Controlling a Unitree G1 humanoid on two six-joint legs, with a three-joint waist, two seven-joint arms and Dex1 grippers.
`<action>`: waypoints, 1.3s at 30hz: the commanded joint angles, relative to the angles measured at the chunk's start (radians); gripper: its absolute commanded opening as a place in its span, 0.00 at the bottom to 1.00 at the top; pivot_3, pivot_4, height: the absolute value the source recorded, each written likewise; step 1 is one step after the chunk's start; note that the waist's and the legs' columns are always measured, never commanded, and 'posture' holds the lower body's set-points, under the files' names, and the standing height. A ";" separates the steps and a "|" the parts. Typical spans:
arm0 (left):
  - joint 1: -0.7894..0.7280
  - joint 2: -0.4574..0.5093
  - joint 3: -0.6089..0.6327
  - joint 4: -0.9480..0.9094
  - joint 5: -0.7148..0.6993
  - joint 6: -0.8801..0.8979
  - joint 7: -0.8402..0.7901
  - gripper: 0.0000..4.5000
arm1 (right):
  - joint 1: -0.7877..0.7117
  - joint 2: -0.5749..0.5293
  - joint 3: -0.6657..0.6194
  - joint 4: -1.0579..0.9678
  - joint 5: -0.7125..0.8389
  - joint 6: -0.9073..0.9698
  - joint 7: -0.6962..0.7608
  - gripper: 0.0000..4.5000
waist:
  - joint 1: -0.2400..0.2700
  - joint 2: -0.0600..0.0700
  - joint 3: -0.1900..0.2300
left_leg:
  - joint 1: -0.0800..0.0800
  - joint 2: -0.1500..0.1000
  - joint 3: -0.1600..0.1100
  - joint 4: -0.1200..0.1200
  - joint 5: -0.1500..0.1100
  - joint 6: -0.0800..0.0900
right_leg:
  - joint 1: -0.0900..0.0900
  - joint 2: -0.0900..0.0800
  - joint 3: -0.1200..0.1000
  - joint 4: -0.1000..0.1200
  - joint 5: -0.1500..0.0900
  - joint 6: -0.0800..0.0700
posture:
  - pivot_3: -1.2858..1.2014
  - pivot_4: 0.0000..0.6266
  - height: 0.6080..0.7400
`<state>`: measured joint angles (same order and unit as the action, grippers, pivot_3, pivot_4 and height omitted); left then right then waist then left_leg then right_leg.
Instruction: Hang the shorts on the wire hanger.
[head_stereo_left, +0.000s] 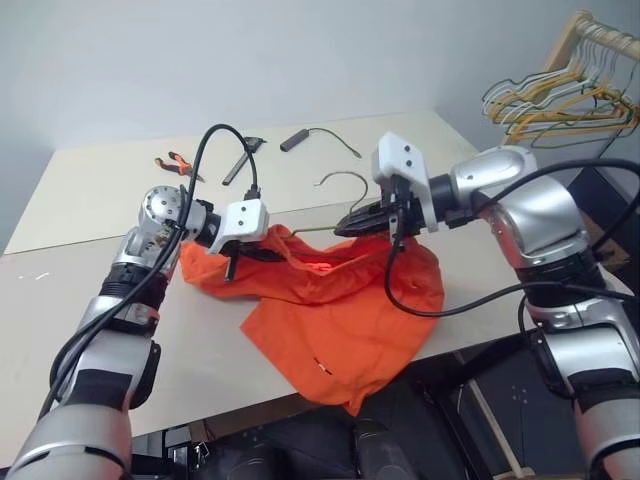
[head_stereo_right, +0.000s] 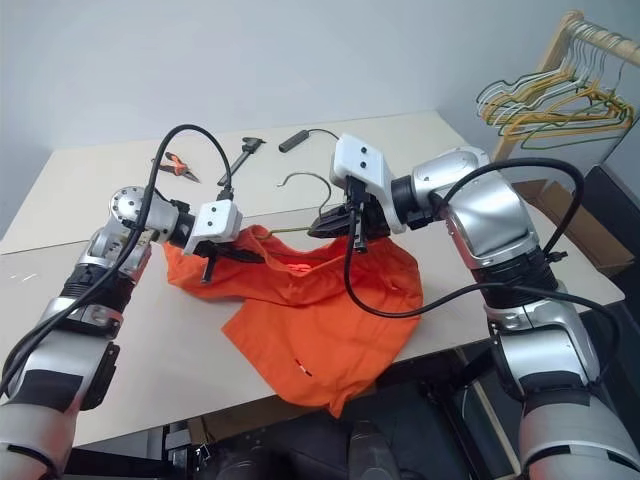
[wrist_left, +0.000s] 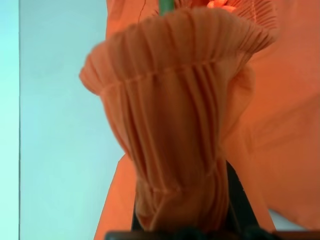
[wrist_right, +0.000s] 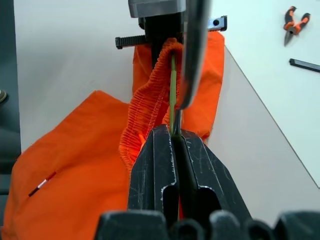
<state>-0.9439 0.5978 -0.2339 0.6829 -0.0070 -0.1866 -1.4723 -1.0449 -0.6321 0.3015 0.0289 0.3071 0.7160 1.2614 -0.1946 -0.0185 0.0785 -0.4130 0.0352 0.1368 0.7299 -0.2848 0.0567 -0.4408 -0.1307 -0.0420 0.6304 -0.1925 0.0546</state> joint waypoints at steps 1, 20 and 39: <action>-0.046 0.000 0.042 -0.026 -0.043 0.005 0.002 0.00 | -0.028 -0.009 -0.044 -0.035 0.021 0.024 -0.009 0.00 | -0.005 0.000 -0.002 | 0.000 0.000 0.000 0.000 0.000 0.000 | 0.000 0.000 0.000 0.000 0.000 0.000 | 0.42 0.00 1.00; -0.009 0.053 0.077 -0.078 -0.088 0.101 -0.023 0.00 | 0.105 -0.316 -0.322 -0.213 0.177 0.237 -0.081 0.99 | -0.016 0.000 -0.002 | 0.002 0.001 0.000 0.000 -0.001 0.001 | 0.000 -0.001 0.002 -0.003 0.000 0.000 | 0.41 0.03 1.00; -0.039 0.021 0.058 -0.090 -0.075 0.096 -0.037 0.00 | 0.013 -0.243 0.147 -0.099 -0.082 0.134 0.037 0.46 | -0.070 0.000 -0.003 | 0.006 0.000 0.001 0.000 -0.003 0.004 | 0.001 -0.002 0.005 -0.002 0.001 0.000 | 0.41 0.05 1.00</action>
<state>-0.9522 0.6139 -0.1831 0.6260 -0.0713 -0.0858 -1.5073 -1.0096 -0.8787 0.4396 -0.0681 0.2390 0.8753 1.2749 -0.2647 -0.0182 0.0760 -0.4077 0.0357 0.1380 0.7299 -0.2875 0.0611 -0.4395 -0.1322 -0.0372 0.6286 -0.1920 0.0548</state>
